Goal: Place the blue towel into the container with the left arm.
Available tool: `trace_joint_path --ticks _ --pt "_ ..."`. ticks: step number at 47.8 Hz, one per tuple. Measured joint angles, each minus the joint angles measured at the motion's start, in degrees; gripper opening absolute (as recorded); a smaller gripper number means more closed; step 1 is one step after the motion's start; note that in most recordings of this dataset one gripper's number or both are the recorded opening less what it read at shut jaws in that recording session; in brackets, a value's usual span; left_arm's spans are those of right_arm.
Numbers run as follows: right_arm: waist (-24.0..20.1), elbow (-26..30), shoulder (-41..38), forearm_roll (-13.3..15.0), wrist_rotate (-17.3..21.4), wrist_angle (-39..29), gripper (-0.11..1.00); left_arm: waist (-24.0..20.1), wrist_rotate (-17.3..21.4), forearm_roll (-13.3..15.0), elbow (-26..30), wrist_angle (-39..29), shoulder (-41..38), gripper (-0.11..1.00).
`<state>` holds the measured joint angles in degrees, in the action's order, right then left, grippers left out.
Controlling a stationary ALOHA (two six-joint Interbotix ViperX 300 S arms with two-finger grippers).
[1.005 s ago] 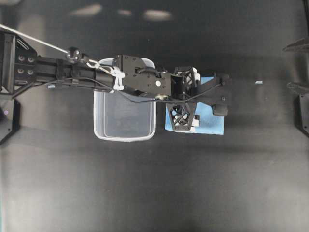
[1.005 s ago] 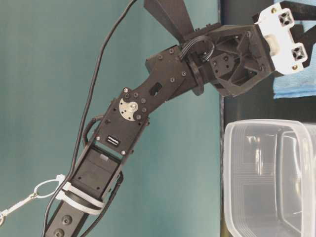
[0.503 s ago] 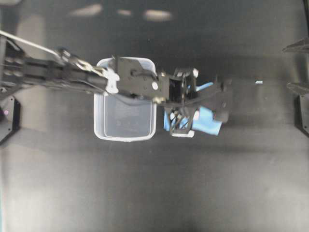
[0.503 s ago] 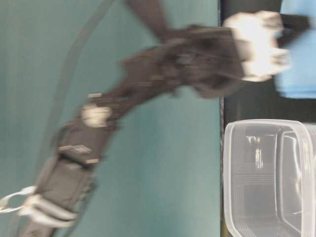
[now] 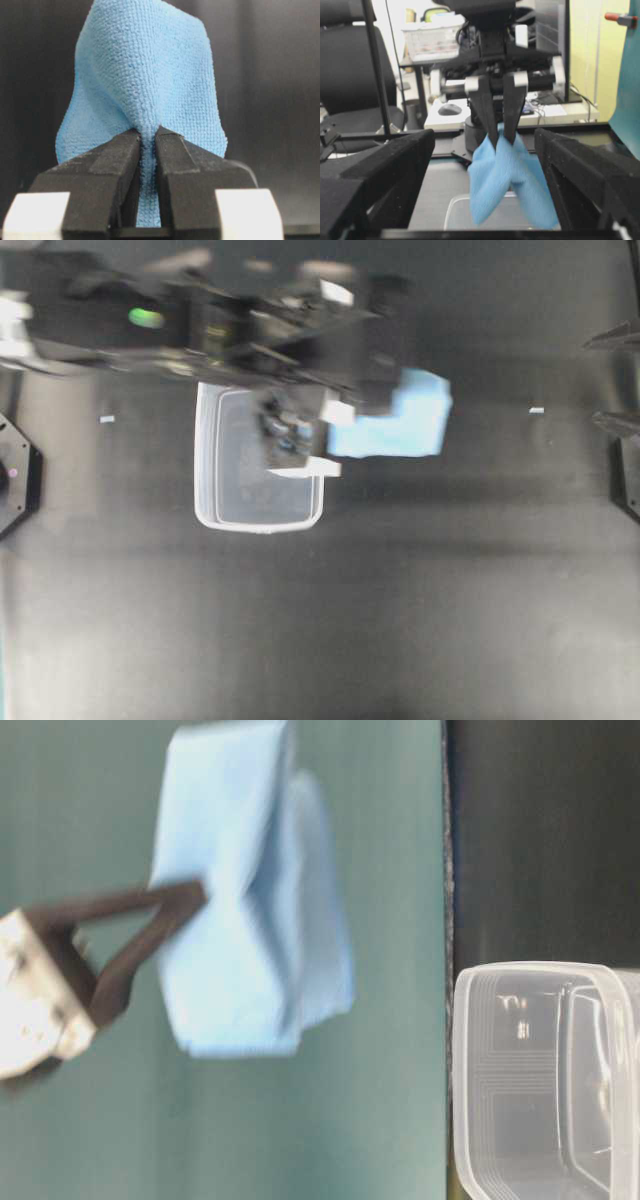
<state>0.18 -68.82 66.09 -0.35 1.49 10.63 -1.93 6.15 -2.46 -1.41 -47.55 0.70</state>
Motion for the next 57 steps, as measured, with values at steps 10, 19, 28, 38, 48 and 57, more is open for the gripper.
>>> trace_joint_path --ticks 10,19,28,38,48,57 --pt "0.00 -0.18 0.00 0.00 0.00 0.00 0.78 -0.62 0.00 0.09 -10.02 2.55 5.89 0.06" --pt "0.09 -0.35 0.00 -0.09 0.00 0.00 0.78 -0.62 -0.26 0.00 -15.73 4.13 8.17 0.06" --pt "0.09 -0.35 -0.09 -0.09 0.00 0.00 0.78 -0.62 -0.62 0.09 -20.83 5.45 8.00 0.06" --pt "0.18 -0.53 0.00 -0.09 -0.09 0.00 0.78 -0.62 -0.62 0.09 -25.14 11.51 7.65 0.06" --pt "0.18 -0.53 0.00 0.00 0.00 0.00 0.78 -0.97 -0.70 0.00 -27.25 12.83 7.03 0.06" --pt "0.18 -0.53 0.00 0.00 0.00 0.00 0.78 -1.05 -0.79 0.09 -27.95 13.62 6.86 0.45"
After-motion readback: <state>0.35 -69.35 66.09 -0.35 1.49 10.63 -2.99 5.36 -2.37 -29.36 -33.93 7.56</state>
